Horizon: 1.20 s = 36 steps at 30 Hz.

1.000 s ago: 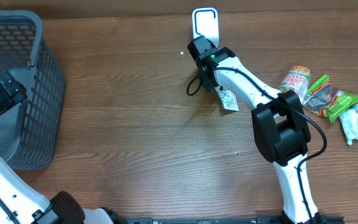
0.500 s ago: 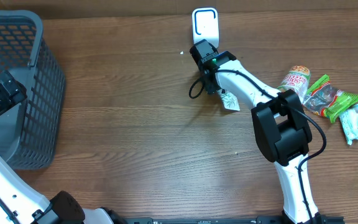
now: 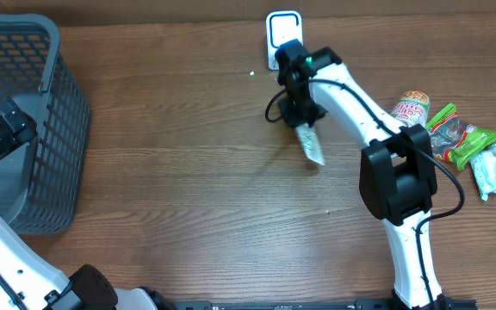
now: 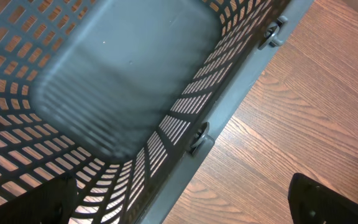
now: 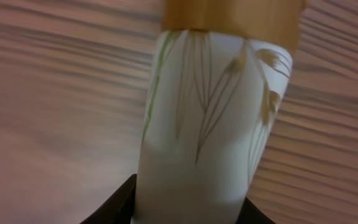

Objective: Scan the item barcode

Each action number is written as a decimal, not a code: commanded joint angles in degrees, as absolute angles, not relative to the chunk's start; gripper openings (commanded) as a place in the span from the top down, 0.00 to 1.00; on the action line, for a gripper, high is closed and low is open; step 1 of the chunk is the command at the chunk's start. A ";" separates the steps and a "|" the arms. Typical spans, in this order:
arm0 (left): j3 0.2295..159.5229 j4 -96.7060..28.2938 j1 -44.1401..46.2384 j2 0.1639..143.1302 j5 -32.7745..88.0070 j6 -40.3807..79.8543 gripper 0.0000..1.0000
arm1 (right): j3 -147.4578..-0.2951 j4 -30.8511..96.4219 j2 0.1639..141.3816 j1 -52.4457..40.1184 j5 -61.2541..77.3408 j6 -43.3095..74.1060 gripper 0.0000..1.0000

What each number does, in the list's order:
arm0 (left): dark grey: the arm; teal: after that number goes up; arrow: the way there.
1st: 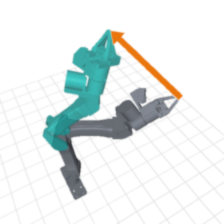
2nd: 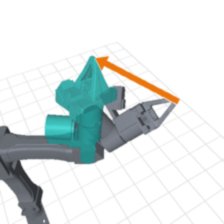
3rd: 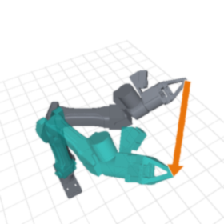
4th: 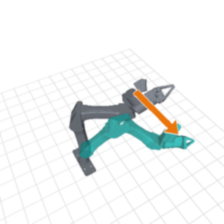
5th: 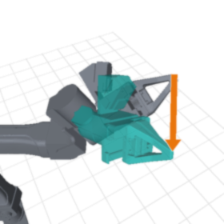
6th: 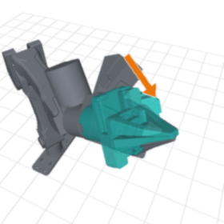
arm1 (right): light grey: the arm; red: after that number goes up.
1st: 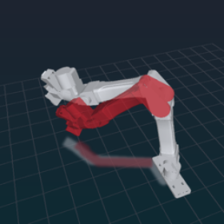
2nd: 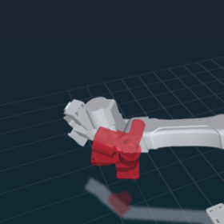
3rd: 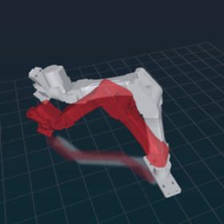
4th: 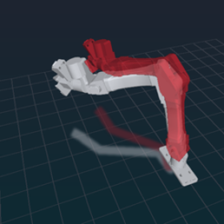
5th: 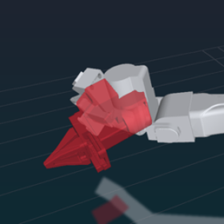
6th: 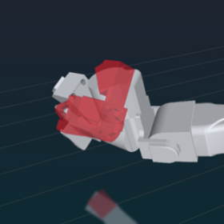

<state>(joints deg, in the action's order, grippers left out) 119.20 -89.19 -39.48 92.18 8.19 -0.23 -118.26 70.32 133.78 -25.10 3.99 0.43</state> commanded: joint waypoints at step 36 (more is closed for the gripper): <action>119.31 -89.12 -39.57 92.16 8.45 -1.13 0.00 | -108.92 55.09 133.67 -21.98 21.15 -6.28 0.32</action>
<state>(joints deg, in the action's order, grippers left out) 119.20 -89.19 -39.48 92.18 8.19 -0.23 -106.06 52.88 133.69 -22.59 21.78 -1.91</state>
